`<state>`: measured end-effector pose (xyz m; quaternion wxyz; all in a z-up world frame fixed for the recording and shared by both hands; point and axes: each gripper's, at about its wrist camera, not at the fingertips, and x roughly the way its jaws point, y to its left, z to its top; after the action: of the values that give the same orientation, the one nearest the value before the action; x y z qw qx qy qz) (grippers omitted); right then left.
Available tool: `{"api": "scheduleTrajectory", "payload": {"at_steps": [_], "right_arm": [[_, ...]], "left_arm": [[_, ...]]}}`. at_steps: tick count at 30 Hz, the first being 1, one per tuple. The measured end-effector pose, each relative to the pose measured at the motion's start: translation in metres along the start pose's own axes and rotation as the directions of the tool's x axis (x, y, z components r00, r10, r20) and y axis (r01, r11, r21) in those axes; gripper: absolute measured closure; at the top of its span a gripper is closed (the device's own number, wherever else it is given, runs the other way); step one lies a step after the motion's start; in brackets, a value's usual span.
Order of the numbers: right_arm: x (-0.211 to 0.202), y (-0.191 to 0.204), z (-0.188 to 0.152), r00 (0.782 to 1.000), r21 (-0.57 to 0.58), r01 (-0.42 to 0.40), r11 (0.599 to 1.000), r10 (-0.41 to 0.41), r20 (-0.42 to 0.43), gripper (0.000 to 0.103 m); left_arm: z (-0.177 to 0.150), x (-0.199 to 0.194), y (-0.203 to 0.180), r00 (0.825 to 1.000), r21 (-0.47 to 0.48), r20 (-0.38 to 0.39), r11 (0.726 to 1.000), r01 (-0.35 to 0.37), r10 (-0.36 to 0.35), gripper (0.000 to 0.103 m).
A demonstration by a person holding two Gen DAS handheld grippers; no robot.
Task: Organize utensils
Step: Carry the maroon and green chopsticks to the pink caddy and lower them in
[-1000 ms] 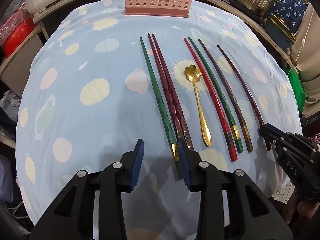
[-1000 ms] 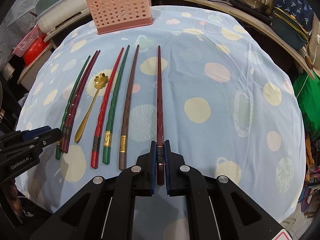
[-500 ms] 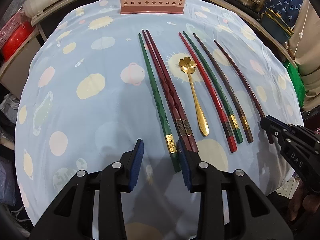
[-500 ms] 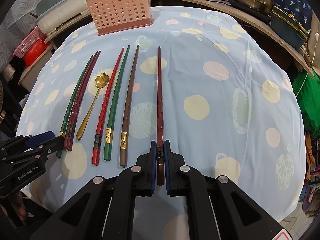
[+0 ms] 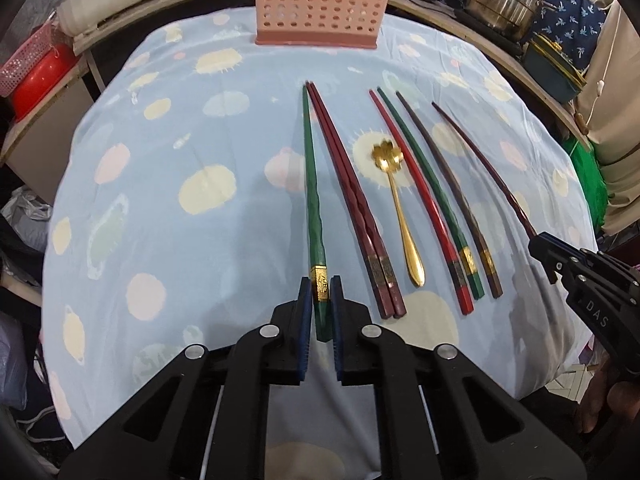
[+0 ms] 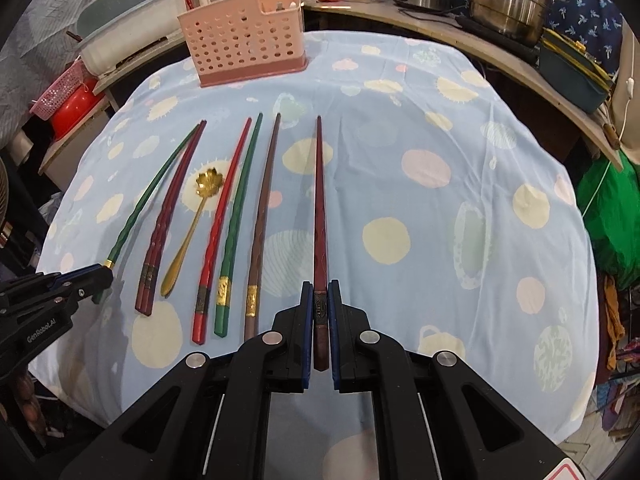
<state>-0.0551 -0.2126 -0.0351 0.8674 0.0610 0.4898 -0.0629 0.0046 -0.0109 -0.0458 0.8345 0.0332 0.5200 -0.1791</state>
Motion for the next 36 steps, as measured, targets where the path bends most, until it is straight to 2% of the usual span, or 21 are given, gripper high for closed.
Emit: {"api": "scheduleTrajectory", "payload": {"at_steps": [9,15,24,36], "right_arm": [[-0.019,0.000,0.029,0.997,0.005,-0.024,1.000,0.023,0.068,0.096],[-0.036,-0.002,0.058,0.989,0.025,-0.048,0.999,0.044,0.142,0.096],[-0.060,-0.005,0.116,0.962,0.020,-0.086,0.996,0.077,0.262,0.096],[-0.071,-0.005,0.183,0.933,0.005,-0.105,0.994,0.097,0.347,0.096]], "left_arm": [[0.032,-0.029,0.013,0.995,-0.029,0.096,1.000,-0.008,0.011,0.095],[0.059,-0.050,0.014,0.985,-0.024,0.170,1.000,-0.011,0.015,0.095],[0.113,-0.077,0.013,0.960,-0.006,0.280,0.999,-0.033,0.033,0.096],[0.187,-0.103,0.013,0.916,0.020,0.398,0.998,-0.061,0.047,0.096]]}}
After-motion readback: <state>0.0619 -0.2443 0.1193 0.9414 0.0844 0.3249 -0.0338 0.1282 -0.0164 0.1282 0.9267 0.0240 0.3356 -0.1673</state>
